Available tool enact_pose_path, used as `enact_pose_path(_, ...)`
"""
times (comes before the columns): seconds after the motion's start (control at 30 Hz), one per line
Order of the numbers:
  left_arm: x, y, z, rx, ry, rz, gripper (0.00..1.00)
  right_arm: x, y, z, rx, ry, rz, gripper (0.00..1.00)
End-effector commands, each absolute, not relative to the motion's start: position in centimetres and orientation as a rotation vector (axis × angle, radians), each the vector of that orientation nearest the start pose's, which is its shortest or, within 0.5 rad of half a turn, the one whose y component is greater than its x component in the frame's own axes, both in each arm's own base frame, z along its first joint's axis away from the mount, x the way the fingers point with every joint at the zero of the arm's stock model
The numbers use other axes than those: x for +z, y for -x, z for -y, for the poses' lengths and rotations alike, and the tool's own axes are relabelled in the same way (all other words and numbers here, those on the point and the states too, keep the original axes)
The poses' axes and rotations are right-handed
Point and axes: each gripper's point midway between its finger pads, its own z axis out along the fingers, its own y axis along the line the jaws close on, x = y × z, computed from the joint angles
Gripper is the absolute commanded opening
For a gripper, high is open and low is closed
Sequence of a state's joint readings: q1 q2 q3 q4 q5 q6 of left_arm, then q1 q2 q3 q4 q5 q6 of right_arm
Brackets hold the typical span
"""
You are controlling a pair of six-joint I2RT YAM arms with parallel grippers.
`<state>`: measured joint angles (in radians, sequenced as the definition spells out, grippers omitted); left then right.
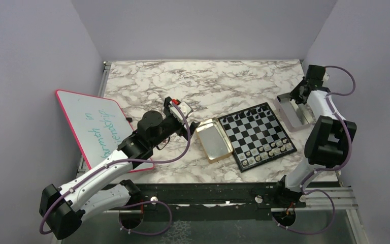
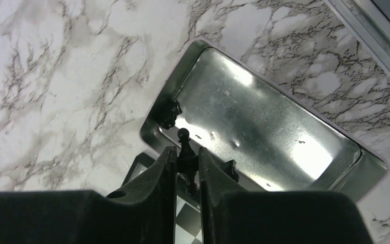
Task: Set up the chess pieces on the board
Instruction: Pick up the chess piece from the storage box.
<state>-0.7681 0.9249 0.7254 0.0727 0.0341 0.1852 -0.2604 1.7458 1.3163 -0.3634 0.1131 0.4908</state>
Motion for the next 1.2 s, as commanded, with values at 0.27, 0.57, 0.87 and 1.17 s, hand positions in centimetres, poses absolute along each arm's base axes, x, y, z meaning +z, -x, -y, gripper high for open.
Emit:
enact_pose_path(0.27,25.6,-26.2,26.3,-0.607,-0.669,-1.668,0.97,20.0,-42.0,-0.2,0.392,-0.302,-2.054,0.13)
enact_pose_path(0.57,26.3,-27.5,28.8,-0.818,-0.614,-1.794,0.86,21.9,-38.8,-10.5,0.604,0.136,-1.910,0.14)
enact_pose_path(0.87,32.9,-29.8,30.8,-1.248,-0.377,-1.756,0.66,24.1,-35.0,-16.2,0.736,0.415,-1.649,0.14)
enact_pose_path(1.17,33.6,-30.3,33.5,-1.440,-0.387,-1.808,0.49,26.9,-32.0,-18.8,0.777,0.572,-1.459,0.14)
